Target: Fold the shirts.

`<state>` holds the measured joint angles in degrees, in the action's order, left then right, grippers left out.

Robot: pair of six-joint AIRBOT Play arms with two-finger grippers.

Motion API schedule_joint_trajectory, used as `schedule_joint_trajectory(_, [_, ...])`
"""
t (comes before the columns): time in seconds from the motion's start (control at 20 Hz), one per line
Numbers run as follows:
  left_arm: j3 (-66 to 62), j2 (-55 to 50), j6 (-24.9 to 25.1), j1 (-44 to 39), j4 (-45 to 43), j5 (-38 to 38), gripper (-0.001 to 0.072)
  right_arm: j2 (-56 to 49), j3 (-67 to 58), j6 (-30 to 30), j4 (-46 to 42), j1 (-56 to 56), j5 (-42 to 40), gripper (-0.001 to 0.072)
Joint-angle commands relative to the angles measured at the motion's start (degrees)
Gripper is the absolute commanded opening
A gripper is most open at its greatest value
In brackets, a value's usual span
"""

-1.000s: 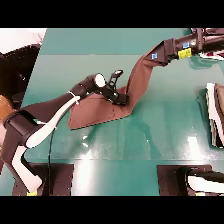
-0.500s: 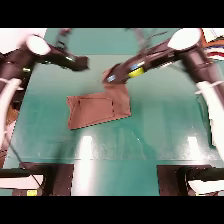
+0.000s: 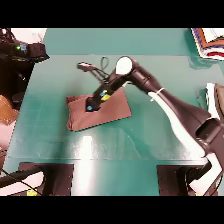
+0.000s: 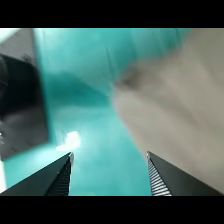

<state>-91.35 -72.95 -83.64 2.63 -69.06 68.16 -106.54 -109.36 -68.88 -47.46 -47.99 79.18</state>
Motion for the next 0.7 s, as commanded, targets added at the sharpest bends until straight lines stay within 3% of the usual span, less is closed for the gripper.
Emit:
schedule_joint_trajectory(0.0, [-0.1, 0.6, 1.2, 0.9, -0.4, 3.0, 0.0032, 5.6, 11.3, -1.4, -2.2, 8.0, 0.6, 0.0527])
schedule_joint_trajectory(0.35, [0.1, 0.6, 1.2, 0.7, 0.5, 2.8, 0.0032, 14.5, 34.5, -3.8, -1.4, 30.3, -7.3, 0.0542])
schedule_joint_trajectory(0.4, [0.1, 0.6, 1.2, 0.7, 0.5, 2.8, 0.0032, 13.6, 35.5, -3.7, 0.2, 31.8, -7.3, 0.0624])
schedule_joint_trajectory(0.65, [0.1, 0.3, 1.2, 0.7, 0.5, 2.4, 0.0032, 6.6, 36.1, -1.3, 11.5, 30.5, -9.8, 0.0630])
